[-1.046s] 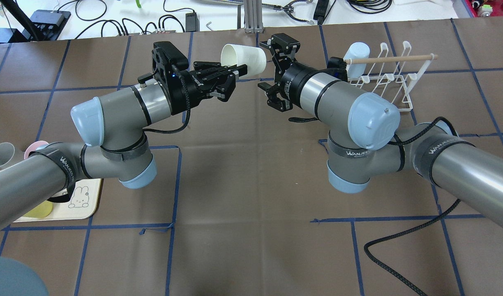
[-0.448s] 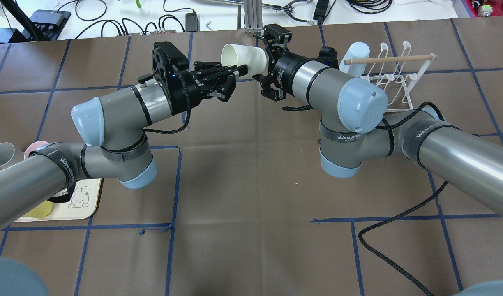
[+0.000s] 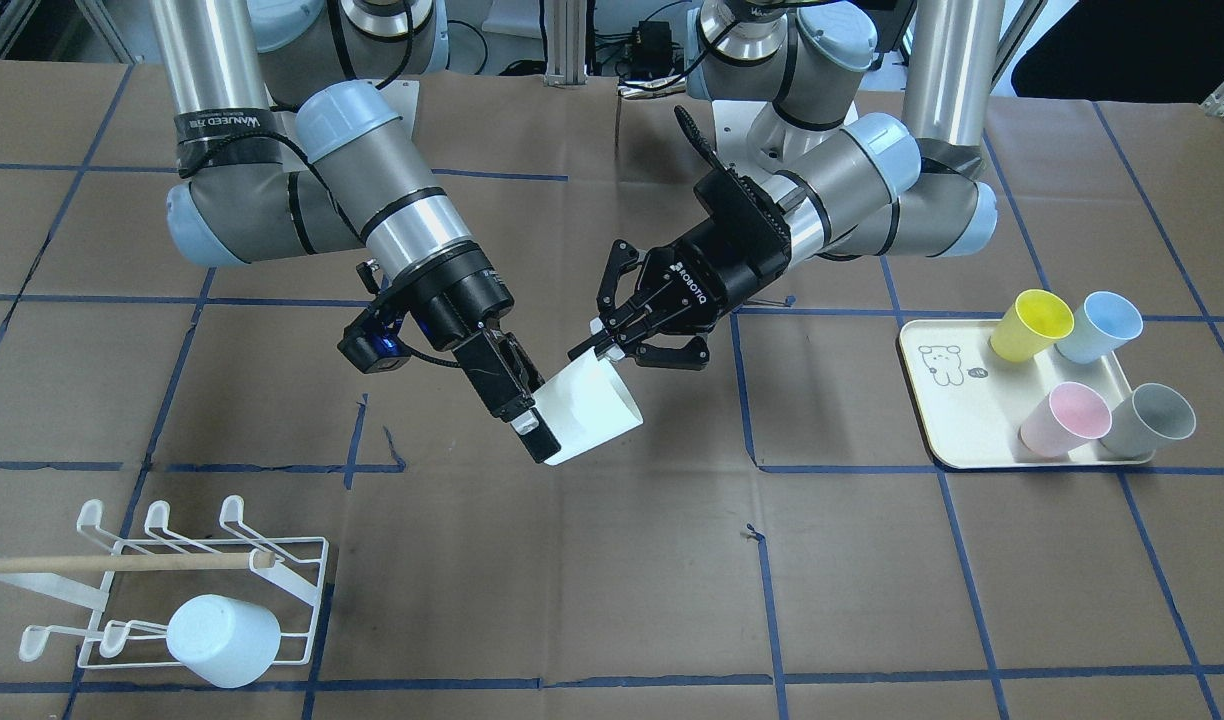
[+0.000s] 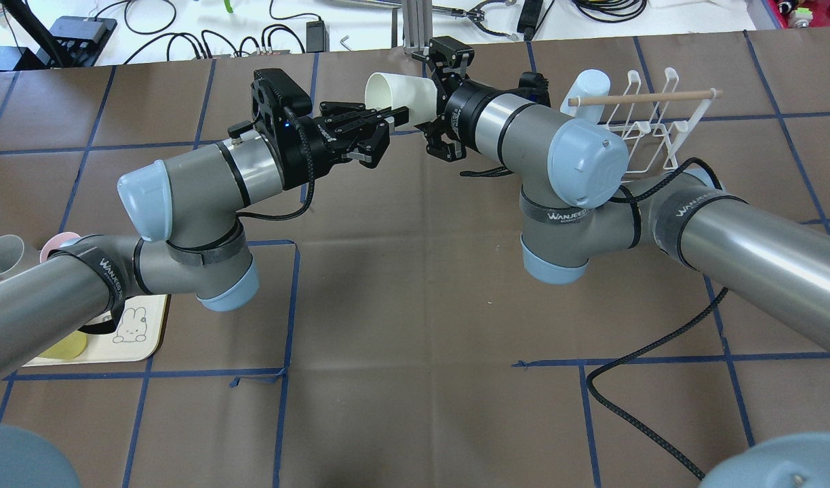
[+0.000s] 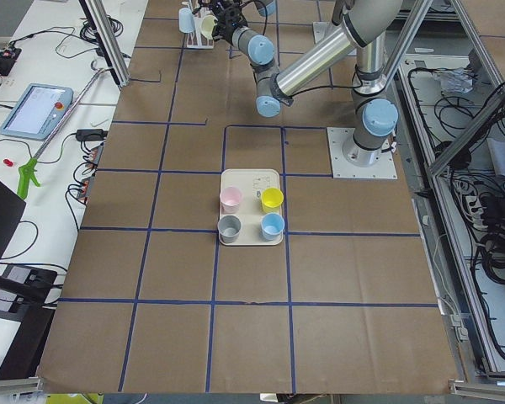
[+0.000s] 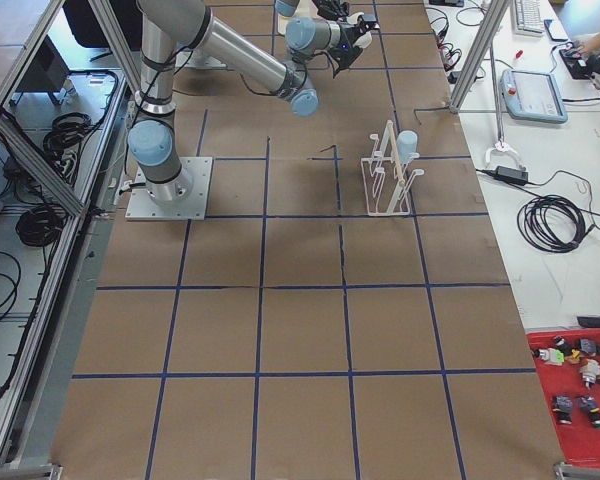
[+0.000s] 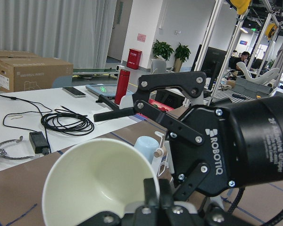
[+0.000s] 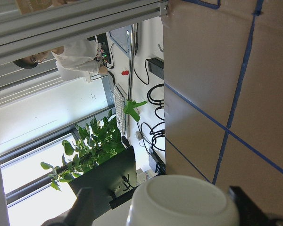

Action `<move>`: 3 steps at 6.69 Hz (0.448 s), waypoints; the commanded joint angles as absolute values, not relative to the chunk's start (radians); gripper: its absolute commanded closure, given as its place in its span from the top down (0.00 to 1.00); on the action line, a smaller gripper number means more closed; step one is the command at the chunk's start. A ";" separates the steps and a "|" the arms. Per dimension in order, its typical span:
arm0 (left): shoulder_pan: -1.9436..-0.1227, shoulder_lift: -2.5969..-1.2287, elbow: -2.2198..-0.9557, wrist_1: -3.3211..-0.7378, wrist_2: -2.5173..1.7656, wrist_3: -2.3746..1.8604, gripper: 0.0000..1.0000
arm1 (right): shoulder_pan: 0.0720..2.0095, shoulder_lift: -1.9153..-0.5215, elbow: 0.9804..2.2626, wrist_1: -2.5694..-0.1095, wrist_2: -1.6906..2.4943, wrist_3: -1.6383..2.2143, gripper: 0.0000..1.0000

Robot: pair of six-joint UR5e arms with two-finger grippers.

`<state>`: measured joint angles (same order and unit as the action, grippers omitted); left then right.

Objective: Transfer IKEA cup to right arm and place on rack

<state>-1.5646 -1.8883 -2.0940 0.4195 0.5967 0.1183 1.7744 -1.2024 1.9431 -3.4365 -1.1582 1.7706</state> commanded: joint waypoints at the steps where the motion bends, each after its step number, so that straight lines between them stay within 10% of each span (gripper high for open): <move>1: -1.565 -1.888 -2.094 0.419 0.597 0.118 0.06 | 1.789 -1.200 1.945 -3.436 -1.158 1.772 1.00; 3: -1.565 -1.888 -2.092 0.420 0.597 0.109 0.06 | 1.789 -1.203 1.951 -3.435 -1.160 1.772 0.99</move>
